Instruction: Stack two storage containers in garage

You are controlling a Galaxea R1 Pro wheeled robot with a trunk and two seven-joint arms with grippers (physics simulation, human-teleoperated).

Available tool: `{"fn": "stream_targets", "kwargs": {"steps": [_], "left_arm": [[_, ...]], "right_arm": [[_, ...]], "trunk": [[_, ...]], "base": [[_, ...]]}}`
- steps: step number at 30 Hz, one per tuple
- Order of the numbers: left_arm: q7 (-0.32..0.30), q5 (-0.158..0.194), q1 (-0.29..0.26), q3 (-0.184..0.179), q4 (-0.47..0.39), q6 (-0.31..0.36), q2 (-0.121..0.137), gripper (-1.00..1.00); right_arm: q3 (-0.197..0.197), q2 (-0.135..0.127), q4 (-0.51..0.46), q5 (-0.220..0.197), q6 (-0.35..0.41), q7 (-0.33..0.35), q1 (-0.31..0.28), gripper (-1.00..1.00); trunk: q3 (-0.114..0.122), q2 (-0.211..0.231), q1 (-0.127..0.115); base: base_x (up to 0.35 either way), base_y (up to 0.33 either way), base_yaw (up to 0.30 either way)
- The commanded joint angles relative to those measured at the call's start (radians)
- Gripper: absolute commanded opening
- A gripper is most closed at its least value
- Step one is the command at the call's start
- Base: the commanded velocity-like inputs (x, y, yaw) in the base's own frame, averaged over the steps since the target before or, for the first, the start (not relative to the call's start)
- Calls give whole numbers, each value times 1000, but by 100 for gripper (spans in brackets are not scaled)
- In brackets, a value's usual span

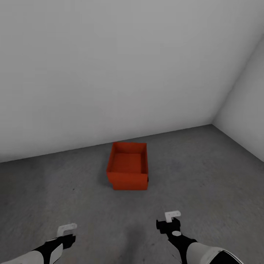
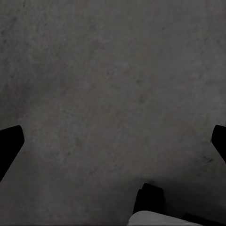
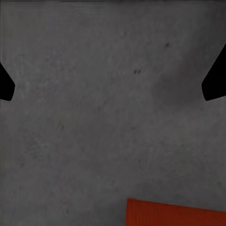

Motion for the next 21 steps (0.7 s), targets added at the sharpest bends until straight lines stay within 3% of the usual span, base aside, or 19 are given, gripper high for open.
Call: {"fn": "stream_targets", "kwargs": {"steps": [1,15,17,18,21], "left_arm": [[2,7,2,5,0,0,0,100],[3,8,7,6,2,0,-1,100],[2,8,17,6,2,0,-2,100],[2,7,40,6,2,0,-4,100],[-1,7,69,6,2,0,-6,100]], "right_arm": [[9,1,3,-8,-6,-1,-1,100],[9,1,3,-6,-5,0,0,100],[12,-31,3,-4,23,1,38,100],[14,-73,3,-5,57,4,116,100],[13,-87,4,-10,67,3,140,100]], "trunk": [[-1,-1,0],[-1,-1,0],[-1,-1,0],[-1,-1,0],[-1,-1,0]], "base": [[0,0,0],[0,0,0],[0,0,0],[0,0,0],[0,0,0]]}}
